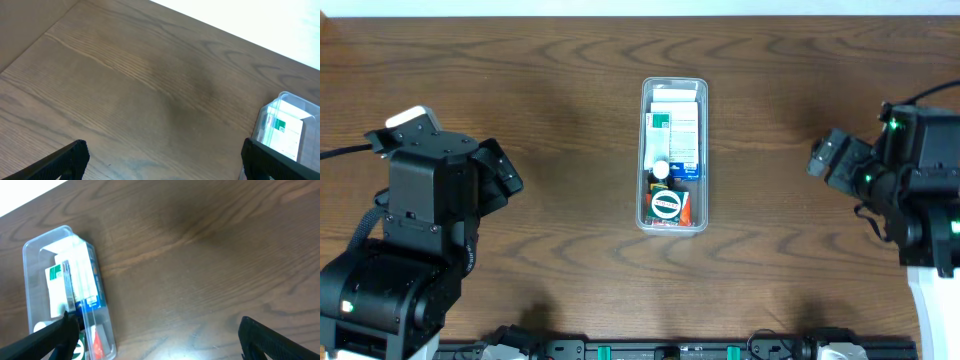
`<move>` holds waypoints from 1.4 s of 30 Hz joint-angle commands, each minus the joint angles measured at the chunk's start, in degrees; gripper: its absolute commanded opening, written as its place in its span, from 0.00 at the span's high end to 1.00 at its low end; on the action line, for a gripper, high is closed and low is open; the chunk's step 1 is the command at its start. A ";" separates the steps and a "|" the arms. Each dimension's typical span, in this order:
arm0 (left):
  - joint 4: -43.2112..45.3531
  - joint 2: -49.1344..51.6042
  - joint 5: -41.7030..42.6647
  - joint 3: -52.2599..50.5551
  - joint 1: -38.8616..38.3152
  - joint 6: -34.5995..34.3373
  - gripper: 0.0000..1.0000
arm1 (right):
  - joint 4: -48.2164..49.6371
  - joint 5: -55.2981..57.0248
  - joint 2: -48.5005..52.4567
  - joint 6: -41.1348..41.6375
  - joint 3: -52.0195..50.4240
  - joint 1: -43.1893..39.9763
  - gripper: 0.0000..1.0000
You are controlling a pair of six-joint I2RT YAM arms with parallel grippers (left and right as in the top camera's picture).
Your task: Pack container
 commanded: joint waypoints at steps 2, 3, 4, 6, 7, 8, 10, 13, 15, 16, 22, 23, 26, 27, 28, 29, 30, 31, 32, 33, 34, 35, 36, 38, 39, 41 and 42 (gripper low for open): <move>-0.17 0.04 -1.16 0.20 0.46 0.37 0.02 | 1.51 2.03 -7.80 -1.92 -3.76 -0.17 0.01; -0.17 0.04 -1.16 0.20 0.46 0.37 0.02 | 4.37 3.15 -10.32 -1.92 -6.19 -0.17 0.01; -0.17 0.04 -1.16 0.20 0.46 0.37 0.02 | 7.43 4.20 -12.41 -1.99 -8.57 -0.17 0.01; -0.17 0.04 -1.16 0.20 0.46 0.37 0.02 | 15.15 5.14 -17.27 -4.74 -14.75 -0.17 0.01; -0.15 0.04 -1.16 0.20 0.46 0.37 0.02 | 18.45 5.11 -19.61 -6.67 -17.88 -0.15 0.01; -0.17 0.04 -1.16 0.20 0.46 0.37 0.02 | 21.66 5.07 -22.43 -8.33 -21.42 -0.15 0.01; -0.17 0.04 -1.16 0.20 0.46 0.37 0.02 | 25.64 5.07 -28.00 -10.80 -27.93 -0.15 0.01; -0.17 0.04 -1.16 0.20 0.46 0.37 0.02 | 27.19 5.09 -35.60 -12.81 -35.52 -0.15 0.01; -0.17 0.04 -1.16 0.20 0.46 0.37 0.02 | 27.19 5.07 -39.60 -13.99 -39.19 -0.15 0.01; -0.17 0.04 -1.16 0.20 0.46 0.37 0.02 | 27.19 5.07 -41.83 -14.71 -41.18 -0.15 0.01; -0.17 0.04 -1.16 0.20 0.46 0.37 0.02 | 27.12 5.11 -53.31 -16.33 -51.41 -0.15 0.01; -0.17 0.04 -1.16 0.20 0.46 0.37 0.02 | 27.15 5.11 -54.93 -16.31 -52.92 -0.15 0.01; -0.17 0.04 -1.16 0.20 0.46 0.37 0.02 | 27.17 4.87 -58.25 -16.28 -56.35 -0.15 0.01; -0.17 0.04 -1.16 0.20 0.46 0.37 0.02 | 27.15 4.90 -59.01 -16.28 -57.29 -0.15 0.01; -0.15 0.04 -1.16 0.20 0.46 0.37 0.02 | 27.17 4.90 -59.63 -16.28 -58.16 -0.15 0.01; -0.17 0.07 -1.16 0.20 0.46 0.37 0.02 | 27.17 4.92 -60.17 -16.28 -59.04 -0.15 0.01; -0.20 0.04 -1.16 0.20 0.46 0.37 0.02 | 27.12 4.92 -60.59 -16.28 -59.78 -0.15 0.01; -0.22 0.04 -1.16 0.20 0.46 0.37 0.02 | 27.15 4.92 -61.27 -16.28 -60.94 -0.15 0.01; -0.22 0.04 -1.16 0.20 0.46 0.37 0.02 | 27.17 4.90 -61.72 -16.28 -61.68 -0.15 0.01; -0.22 0.04 -1.16 0.20 0.46 0.37 0.02 | 27.21 4.90 -62.03 -16.28 -62.34 -0.15 0.01; -0.22 0.04 -1.16 0.20 0.46 0.37 0.02 | 27.21 4.90 -61.99 -16.26 -62.93 -0.15 0.01; -0.22 0.04 -1.16 0.20 0.46 0.37 0.02 | 27.21 4.87 -62.01 -16.26 -63.41 -0.15 0.01; -0.22 0.04 -1.16 0.20 0.46 0.37 0.02 | 27.21 4.87 -62.01 -16.24 -63.76 -0.15 0.01; -0.22 0.04 -1.16 0.20 0.46 0.37 0.02 | 27.23 4.90 -62.01 -16.26 -64.17 -0.15 0.01; -0.22 0.04 -1.16 0.20 0.46 0.37 0.02 | 27.21 4.90 -62.01 -16.26 -64.35 -0.15 0.01; -0.22 0.04 -1.16 0.20 0.46 0.37 0.02 | 27.17 4.90 -61.99 -16.26 -64.78 -0.15 0.01; -0.22 0.04 -1.16 0.20 0.46 0.37 0.02 | 27.15 4.87 -61.99 -16.26 -65.16 -0.15 0.01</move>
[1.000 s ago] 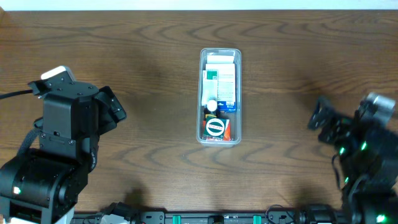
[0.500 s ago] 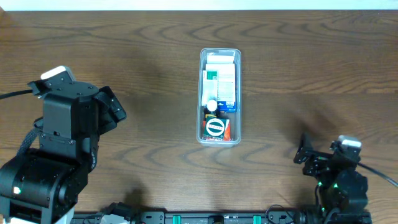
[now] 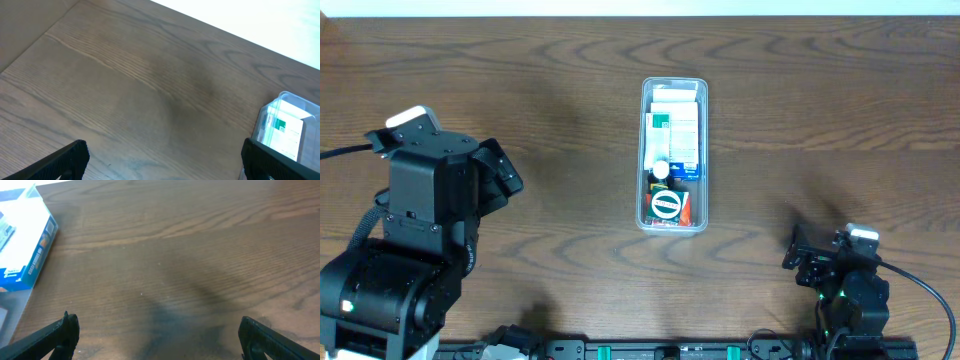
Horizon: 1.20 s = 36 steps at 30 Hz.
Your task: Pack container
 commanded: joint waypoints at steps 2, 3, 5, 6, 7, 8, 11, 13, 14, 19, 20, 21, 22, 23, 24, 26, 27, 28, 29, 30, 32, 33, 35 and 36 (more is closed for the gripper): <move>-0.20 0.02 -1.16 0.22 0.46 0.37 0.02 | 0.07 0.24 -0.55 -0.83 -1.70 -0.15 0.01; -0.20 0.02 -1.16 0.22 0.46 0.37 0.02 | -0.17 0.24 -0.52 -0.83 -1.84 -0.15 0.01; -0.20 0.02 -1.16 0.22 0.46 0.37 0.02 | -0.31 0.24 -0.50 -0.83 -1.81 -0.15 0.01; -0.20 0.02 -1.16 0.22 0.46 0.37 0.02 | -0.31 0.26 -0.50 -0.83 -1.81 -0.17 0.01; -0.20 0.02 -1.16 0.22 0.46 0.37 0.02 | -0.31 0.24 -0.50 -0.83 -1.81 -0.15 0.01; -0.20 0.02 -1.16 0.22 0.46 0.37 0.02 | -0.31 0.24 -0.50 -0.83 -1.81 -0.15 0.01; -0.20 0.02 -1.16 0.22 0.46 0.37 0.02 | -0.31 0.24 -0.50 -0.83 -1.81 -0.15 0.01; -0.20 0.02 -1.16 0.22 0.46 0.37 0.02 | -0.31 0.24 -0.50 -0.83 -1.81 -0.15 0.01; -0.20 0.02 -1.16 0.22 0.46 0.37 0.02 | -0.31 0.24 -0.50 -0.83 -1.81 -0.15 0.01; -0.20 0.02 -1.16 0.22 0.46 0.37 0.02 | -0.31 0.24 -0.50 -0.83 -1.81 -0.15 0.01; -0.20 0.02 -1.16 0.22 0.46 0.37 0.02 | -0.31 0.24 -0.50 -0.83 -1.81 -0.15 0.01; -0.20 0.02 -1.16 0.22 0.46 0.37 0.02 | -0.31 0.24 -0.50 -0.83 -1.81 -0.15 0.01; -0.20 0.04 -1.16 0.22 0.46 0.37 0.02 | -0.31 0.24 -0.50 -0.83 -1.81 -0.15 0.01; -0.20 0.02 -1.16 0.22 0.46 0.37 0.02 | -0.31 0.24 -0.50 -0.83 -1.81 -0.15 0.01; -0.20 0.02 -1.16 0.22 0.46 0.37 0.02 | -0.31 0.24 -0.50 -0.83 -1.81 -0.15 0.01; -0.20 0.02 -1.16 0.22 0.46 0.37 0.02 | -0.31 0.24 -0.50 -0.83 -1.81 -0.15 0.01; -0.20 0.02 -1.16 0.22 0.46 0.37 0.02 | -0.31 0.24 -0.50 -0.83 -1.81 -0.15 0.01; -0.20 0.02 -1.16 0.22 0.46 0.37 0.02 | -0.31 0.26 -0.50 -0.83 -1.81 -0.15 0.01; -0.22 0.07 -1.16 0.22 0.46 0.39 0.02 | -0.31 0.24 -0.50 -0.83 -1.81 -0.15 0.01; -0.68 0.13 -1.20 0.15 0.59 0.39 0.02 | -0.31 0.26 -0.50 -0.83 -1.81 -0.15 0.01; -1.79 -0.26 -1.99 -0.57 1.01 0.68 0.02 | -0.31 0.24 -0.50 -0.83 -1.81 -0.15 0.01; -1.51 -0.57 -3.08 -1.16 1.36 0.79 0.02 | -0.31 0.24 -0.50 -0.83 -1.81 -0.15 0.01; 0.87 -1.36 -3.04 -3.39 2.93 0.76 0.02 | -0.31 0.24 -0.50 -0.83 -1.81 -0.15 0.01; 2.91 -1.73 -3.04 -4.87 3.78 0.79 0.02 | -0.31 0.24 -0.50 -0.83 -1.81 -0.15 0.01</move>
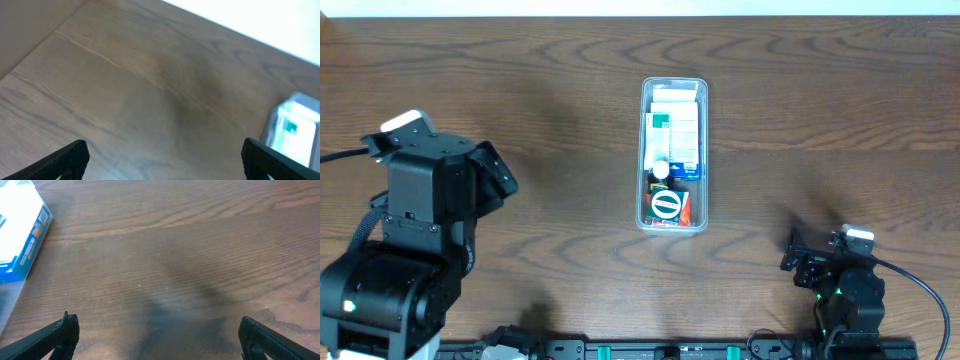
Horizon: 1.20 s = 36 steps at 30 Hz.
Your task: Pack container
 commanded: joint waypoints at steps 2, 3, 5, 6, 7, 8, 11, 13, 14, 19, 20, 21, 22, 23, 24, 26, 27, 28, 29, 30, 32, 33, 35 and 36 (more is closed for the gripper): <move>8.09 -1.97 -1.03 -7.17 3.85 0.76 0.02 | -0.04 0.24 -0.50 -0.83 -0.17 -0.15 0.01; 11.41 -2.80 -0.24 -9.73 4.79 0.85 0.02 | -0.04 0.24 -0.50 -0.83 -0.17 -0.15 0.01; 17.53 -4.72 2.62 -15.10 6.58 2.99 0.02 | -0.04 0.24 -0.50 -0.83 -0.17 -0.15 0.01; 20.85 -5.92 4.90 -18.25 7.45 4.92 0.02 | -0.04 0.24 -0.50 -0.83 -0.17 -0.15 0.01; 23.69 -7.10 6.88 -21.00 8.24 6.43 0.02 | -0.04 0.24 -0.50 -0.83 -0.17 -0.15 0.01; 26.91 -8.55 9.14 -24.26 9.14 7.98 0.02 | -0.04 0.24 -0.50 -0.83 -0.17 -0.15 0.01; 34.77 -12.87 14.12 -33.20 11.43 10.47 0.02 | -0.04 0.26 -0.50 -0.83 -0.17 -0.15 0.01; 39.45 -16.15 16.17 -39.17 12.96 10.84 0.02 | -0.04 0.24 -0.50 -0.83 -0.17 -0.15 0.01; 41.31 -17.70 16.87 -41.77 13.62 10.82 0.02 | -0.04 0.24 -0.50 -0.83 -0.17 -0.15 0.01; 46.45 -26.75 19.19 -54.03 16.35 10.82 0.02 | -0.04 0.24 -0.50 -0.83 -0.17 -0.15 0.01; 46.73 -28.76 19.43 -56.13 16.72 10.82 0.02 | -0.04 0.26 -0.50 -0.83 -0.17 -0.15 0.01; 46.75 -30.51 19.58 -57.88 16.92 10.82 0.02 | -0.04 0.24 -0.50 -0.83 -0.17 -0.15 0.01; 46.75 -32.26 19.58 -59.54 17.11 10.82 0.02 | -0.04 0.24 -0.50 -0.83 -0.17 -0.15 0.01; 46.75 -34.29 19.58 -61.37 17.16 10.82 0.02 | -0.04 0.24 -0.50 -0.83 -0.17 -0.15 0.01; 46.75 -36.28 19.58 -63.23 17.16 10.82 0.02 | -0.04 0.24 -0.50 -0.83 -0.17 -0.15 0.01; 46.73 -39.43 19.56 -66.20 17.16 10.82 0.02 | -0.04 0.24 -0.50 -0.83 -0.17 -0.15 0.01; 46.75 -41.24 19.56 -67.98 17.16 10.82 0.02 | -0.04 0.26 -0.50 -0.83 -0.17 -0.15 0.01; 46.75 -42.77 19.58 -69.44 17.14 10.82 0.02 | -0.04 0.24 -0.50 -0.83 -0.17 -0.15 0.01; 46.75 -44.30 19.58 -70.93 17.16 10.82 0.02 | -0.04 0.24 -0.50 -0.83 -0.17 -0.15 0.01; 46.86 -45.81 19.58 -72.37 17.16 10.82 0.02 | -0.04 0.24 -0.50 -0.83 -0.17 -0.15 0.01; 47.39 -48.72 19.58 -75.32 17.16 10.80 0.02 | -0.04 0.26 -0.50 -0.83 -0.17 -0.15 0.01; 47.43 -49.94 19.58 -76.50 17.16 10.80 0.02 | -0.04 0.24 -0.50 -0.83 -0.17 -0.15 0.01; 47.45 -52.09 19.58 -78.60 17.16 10.80 0.02 | -0.07 0.24 -0.50 -0.83 -0.17 -0.17 0.01; 47.43 -52.85 19.58 -79.41 17.16 10.80 0.02 | -0.04 0.26 -0.50 -0.83 -0.17 -0.15 0.01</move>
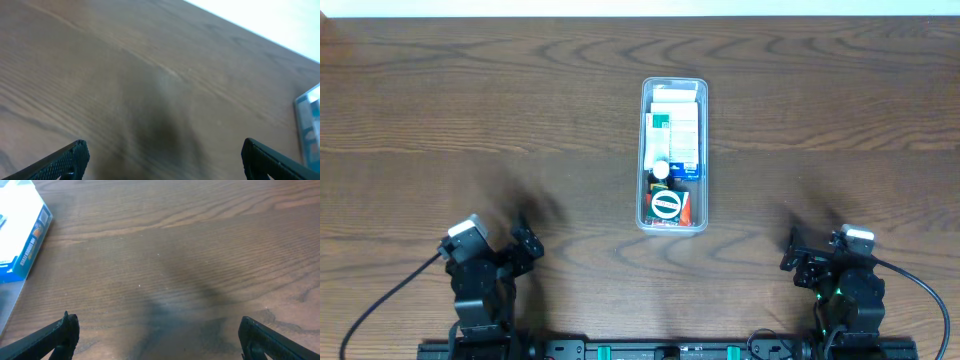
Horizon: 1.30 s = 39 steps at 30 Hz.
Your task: Pack container
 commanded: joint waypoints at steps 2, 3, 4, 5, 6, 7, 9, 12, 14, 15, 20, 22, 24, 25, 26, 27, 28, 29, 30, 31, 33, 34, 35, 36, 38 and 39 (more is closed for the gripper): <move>0.55 -3.58 0.33 -3.15 0.28 0.52 0.02 | -0.04 0.28 -0.37 -0.83 -0.13 -0.17 0.01; 0.85 -4.24 0.33 -3.93 0.28 0.52 0.02 | -0.04 0.28 -0.37 -0.83 -0.13 -0.15 0.01; 1.03 -4.85 0.33 -4.63 0.28 0.52 0.02 | -0.04 0.28 -0.37 -0.83 -0.13 -0.17 0.01; 1.01 -5.22 0.33 -5.07 0.28 0.50 0.02 | -0.04 0.28 -0.37 -0.83 -0.13 -0.17 0.01; 1.03 -5.68 0.33 -5.62 0.28 0.50 0.02 | -0.04 0.28 -0.37 -0.83 -0.13 -0.15 0.01; 1.14 -5.79 0.33 -5.64 0.28 0.52 0.02 | -0.04 0.28 -0.35 -0.83 -0.13 -0.15 0.01; 1.33 -5.81 0.33 -5.66 0.28 0.52 0.02 | -0.04 0.28 -0.33 -0.83 -0.13 -0.15 0.01; 1.33 -5.81 0.33 -5.66 0.09 0.50 0.02 | -0.04 0.28 -0.33 -0.83 -0.13 -0.17 0.01; 1.33 -5.81 0.31 -5.66 -0.26 0.52 0.02 | -0.04 0.28 -0.33 -0.83 -0.13 -0.15 0.01; 1.33 -5.81 0.31 -5.66 -0.26 0.52 0.02 | -0.04 0.31 -0.33 -0.83 -0.13 -0.15 0.01; 1.31 -5.68 0.31 -5.66 -0.26 0.52 0.02 | -0.04 0.28 -0.33 -0.83 -0.13 -0.17 0.01; 1.33 -5.68 0.31 -5.66 -0.26 0.52 0.02 | -0.04 0.28 -0.33 -0.83 -0.13 -0.17 0.01; 1.31 -5.68 0.31 -5.66 -0.26 0.50 0.02 | -0.04 0.28 -0.33 -0.83 -0.13 -0.17 0.01; 1.33 -5.68 0.31 -5.66 -0.26 0.52 0.02 | -0.04 0.28 -0.33 -0.83 -0.13 -0.15 0.01; 1.33 -5.68 0.31 -5.66 -0.26 0.52 0.02 | -0.04 0.28 -0.33 -0.83 -0.13 -0.17 0.01; 1.33 -5.68 0.31 -5.66 -0.26 0.52 0.02 | -0.04 0.28 -0.33 -0.83 -0.13 -0.17 0.01; 1.31 -5.68 0.31 -5.66 -0.26 0.52 0.02 | -0.04 0.28 -0.33 -0.83 -0.13 -0.17 0.01; 1.33 -5.68 0.31 -5.66 -0.26 0.52 0.02 | -0.04 0.28 -0.33 -0.83 -0.13 -0.17 0.01; 1.33 -5.68 0.31 -5.66 -0.26 0.52 0.02 | -0.04 0.28 -0.33 -0.83 -0.13 -0.17 0.01; 1.33 -5.68 0.31 -5.66 -0.26 0.52 0.02 | -0.04 0.28 -0.33 -0.83 -0.13 -0.15 0.01; 1.33 -5.68 0.31 -5.66 -0.26 0.52 0.02 | -0.04 0.28 -0.33 -0.83 -0.13 -0.17 0.01; 1.31 -5.68 0.31 -5.66 -0.26 0.52 0.02 | -0.04 0.28 -0.33 -0.83 -0.13 -0.17 0.01; 1.31 -5.68 0.31 -5.66 -0.26 0.52 0.02 | -0.04 0.28 -0.33 -0.83 -0.13 -0.15 0.01; 1.33 -5.68 0.31 -5.66 -0.26 0.50 0.02 | -0.04 0.28 -0.33 -0.83 -0.13 -0.17 0.01; 1.31 -5.68 0.31 -5.66 -0.26 0.52 0.02 | -0.04 0.28 -0.33 -0.83 -0.13 -0.15 0.01; 1.33 -5.68 0.31 -5.66 -0.26 0.52 0.02 | -0.04 0.28 -0.33 -0.83 -0.13 -0.17 0.01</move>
